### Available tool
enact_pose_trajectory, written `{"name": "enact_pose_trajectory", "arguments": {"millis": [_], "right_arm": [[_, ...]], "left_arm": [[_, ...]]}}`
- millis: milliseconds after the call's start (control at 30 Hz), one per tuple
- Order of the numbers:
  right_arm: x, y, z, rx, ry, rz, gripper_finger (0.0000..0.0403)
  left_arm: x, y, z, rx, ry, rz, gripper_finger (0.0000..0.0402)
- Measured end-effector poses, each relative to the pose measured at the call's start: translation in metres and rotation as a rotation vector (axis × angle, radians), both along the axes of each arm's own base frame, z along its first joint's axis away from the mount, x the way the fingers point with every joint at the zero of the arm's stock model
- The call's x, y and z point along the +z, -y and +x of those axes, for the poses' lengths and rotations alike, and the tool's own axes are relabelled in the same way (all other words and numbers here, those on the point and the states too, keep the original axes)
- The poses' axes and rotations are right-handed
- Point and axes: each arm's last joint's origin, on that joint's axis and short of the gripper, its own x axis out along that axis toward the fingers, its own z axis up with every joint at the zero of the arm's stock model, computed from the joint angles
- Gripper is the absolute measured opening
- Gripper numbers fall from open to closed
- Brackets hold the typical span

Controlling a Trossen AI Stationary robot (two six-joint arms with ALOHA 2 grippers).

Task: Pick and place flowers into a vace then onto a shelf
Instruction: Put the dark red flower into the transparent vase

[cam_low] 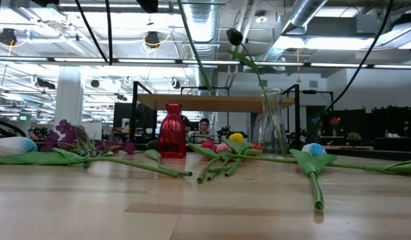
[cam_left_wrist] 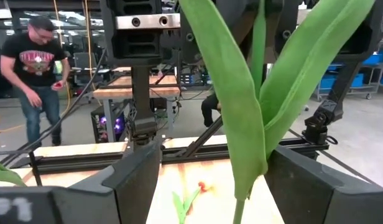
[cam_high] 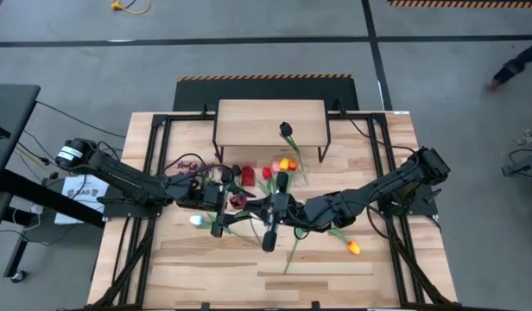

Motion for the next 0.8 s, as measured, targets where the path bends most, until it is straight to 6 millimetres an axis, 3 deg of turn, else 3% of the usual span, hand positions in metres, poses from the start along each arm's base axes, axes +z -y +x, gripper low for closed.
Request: {"name": "enact_pose_trajectory", "arguments": {"millis": [267, 500, 700, 800], "right_arm": [[0.0000, 0.0000, 0.0000, 0.001, 0.000, 0.001, 0.0000], [0.0000, 0.0000, 0.0000, 0.001, 0.000, 0.000, 0.0000], [-0.0011, -0.0003, 0.0001, 0.028, -0.013, -0.005, 0.0002], [-0.0012, -0.0004, 0.0001, 0.032, -0.013, -0.003, 0.0013]], "left_arm": [[-0.0009, 0.0006, 0.0000, -0.022, -0.005, 0.018, 0.0227], [-0.0009, 0.0008, -0.0001, -0.020, 0.002, 0.061, 0.0137], [-0.0012, 0.0010, -0.0001, -0.022, 0.003, 0.078, 0.0030], [-0.0012, 0.0011, -0.0002, -0.027, 0.004, 0.082, 0.0012]]}}
